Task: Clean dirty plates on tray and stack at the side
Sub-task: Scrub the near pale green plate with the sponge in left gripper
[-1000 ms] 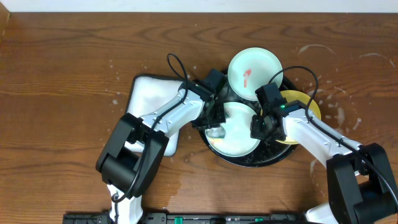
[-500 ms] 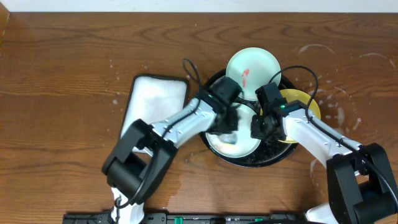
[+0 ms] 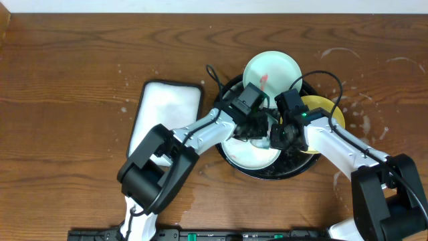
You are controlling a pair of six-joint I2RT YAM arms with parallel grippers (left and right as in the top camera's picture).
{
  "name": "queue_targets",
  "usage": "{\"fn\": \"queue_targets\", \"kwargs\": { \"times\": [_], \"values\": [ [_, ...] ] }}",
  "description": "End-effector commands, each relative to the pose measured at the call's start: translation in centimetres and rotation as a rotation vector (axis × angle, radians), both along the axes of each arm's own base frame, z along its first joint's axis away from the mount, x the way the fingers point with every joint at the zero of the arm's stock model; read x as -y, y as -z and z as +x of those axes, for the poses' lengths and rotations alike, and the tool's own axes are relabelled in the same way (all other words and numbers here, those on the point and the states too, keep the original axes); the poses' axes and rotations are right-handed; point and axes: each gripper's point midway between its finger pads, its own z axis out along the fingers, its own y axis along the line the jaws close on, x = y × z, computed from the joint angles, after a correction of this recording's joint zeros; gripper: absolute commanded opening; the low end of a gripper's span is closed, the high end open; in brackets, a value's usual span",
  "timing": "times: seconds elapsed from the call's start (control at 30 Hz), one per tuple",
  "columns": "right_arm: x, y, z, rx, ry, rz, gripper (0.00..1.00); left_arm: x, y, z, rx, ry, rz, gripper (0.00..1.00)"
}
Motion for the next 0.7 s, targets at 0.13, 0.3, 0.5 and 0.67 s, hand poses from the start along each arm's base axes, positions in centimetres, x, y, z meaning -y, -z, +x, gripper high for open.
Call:
{"fn": "queue_targets", "kwargs": {
  "times": [0.13, 0.3, 0.5, 0.67],
  "values": [
    [0.8, 0.7, -0.5, -0.016, 0.000, -0.052, 0.01, -9.5, 2.9, 3.3, -0.049, -0.156, 0.231, 0.07],
    [0.8, 0.7, -0.5, -0.016, 0.000, -0.053, 0.01, -13.5, 2.8, 0.3, -0.221, -0.179, 0.378, 0.07],
    [0.8, 0.7, -0.5, -0.016, 0.000, -0.053, 0.01, -14.1, 2.1, -3.6, -0.358, -0.138, 0.433, 0.07],
    [0.8, 0.7, -0.5, -0.016, 0.000, -0.053, 0.01, -10.2, 2.0, -4.1, -0.327, -0.064, 0.330, 0.08]
  ]
}}
